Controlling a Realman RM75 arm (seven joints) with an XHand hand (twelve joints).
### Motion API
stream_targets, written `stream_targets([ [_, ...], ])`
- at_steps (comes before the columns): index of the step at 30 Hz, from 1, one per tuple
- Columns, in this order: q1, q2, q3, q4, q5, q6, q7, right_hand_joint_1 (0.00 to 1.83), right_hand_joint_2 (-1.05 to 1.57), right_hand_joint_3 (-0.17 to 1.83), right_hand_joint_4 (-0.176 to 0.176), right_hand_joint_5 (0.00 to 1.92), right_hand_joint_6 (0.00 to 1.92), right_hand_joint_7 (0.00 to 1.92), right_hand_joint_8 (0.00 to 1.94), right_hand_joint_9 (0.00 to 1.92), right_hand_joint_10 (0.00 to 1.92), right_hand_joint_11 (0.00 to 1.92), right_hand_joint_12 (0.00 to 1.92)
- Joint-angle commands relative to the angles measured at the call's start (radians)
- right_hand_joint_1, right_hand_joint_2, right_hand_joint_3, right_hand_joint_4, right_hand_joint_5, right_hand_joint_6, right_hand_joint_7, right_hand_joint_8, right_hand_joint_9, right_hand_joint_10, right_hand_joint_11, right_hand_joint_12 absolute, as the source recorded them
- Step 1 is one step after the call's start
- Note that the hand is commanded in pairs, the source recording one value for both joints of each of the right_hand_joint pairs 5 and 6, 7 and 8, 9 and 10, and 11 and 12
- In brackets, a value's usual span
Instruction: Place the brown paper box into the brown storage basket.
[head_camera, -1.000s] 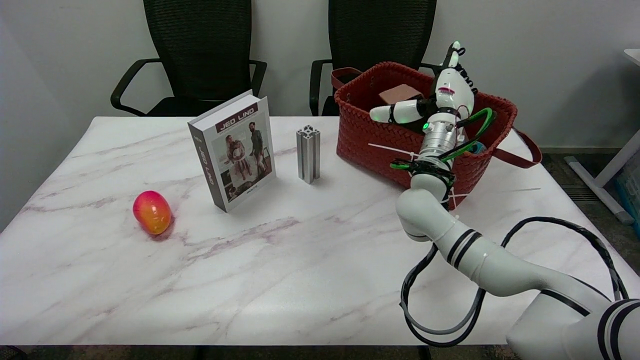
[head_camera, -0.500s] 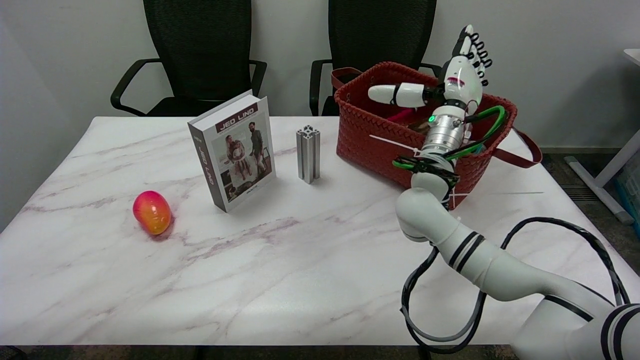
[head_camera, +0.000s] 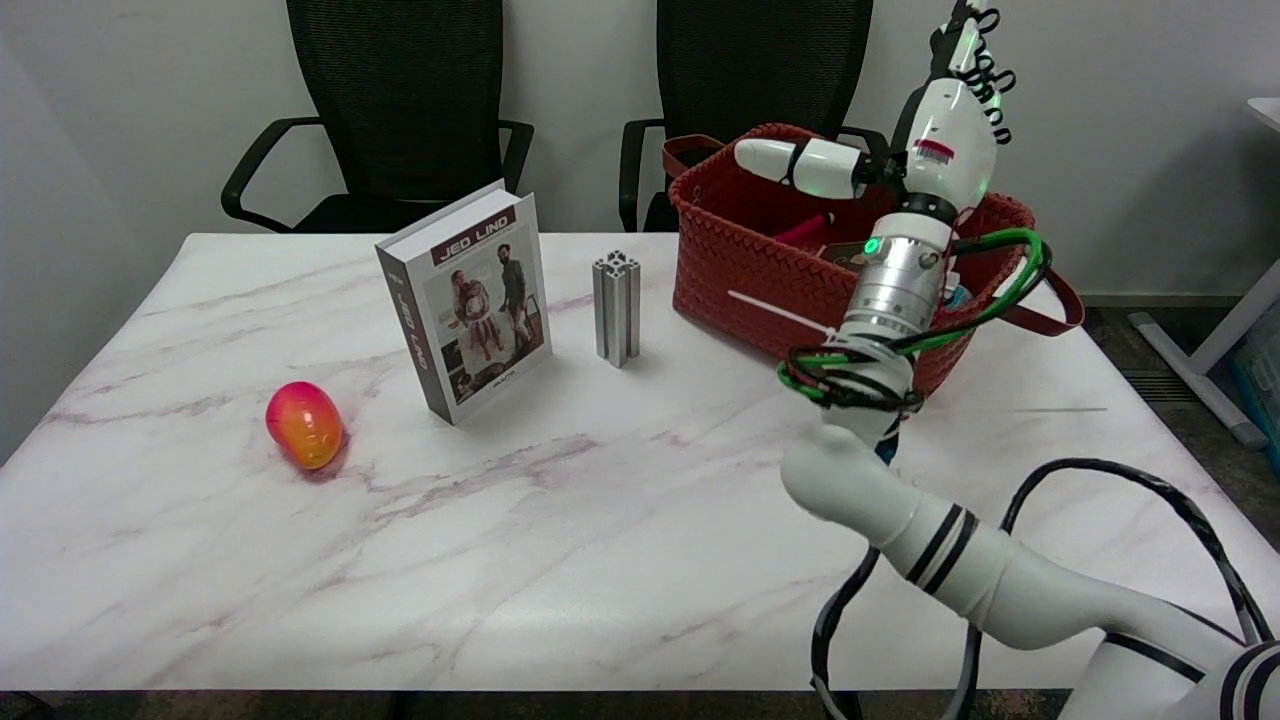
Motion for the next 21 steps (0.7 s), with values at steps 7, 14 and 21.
stream_targets([
  [7,-0.338,-0.062,-0.151,0.116,-0.537,0.301,-0.041,1.08,0.36,0.2,0.0,0.0,0.0,0.52,0.52,0.42,0.42,0.19,0.19],
  [14,-0.415,-0.108,-0.199,0.003,-0.659,0.425,-0.068,1.12,0.63,0.44,0.0,0.11,0.11,0.42,0.42,0.37,0.37,0.16,0.16],
  [21,-0.431,-0.159,-0.277,-0.092,-0.662,0.506,-0.09,1.2,0.74,0.7,0.0,0.15,0.15,0.39,0.39,0.37,0.37,0.25,0.25],
])
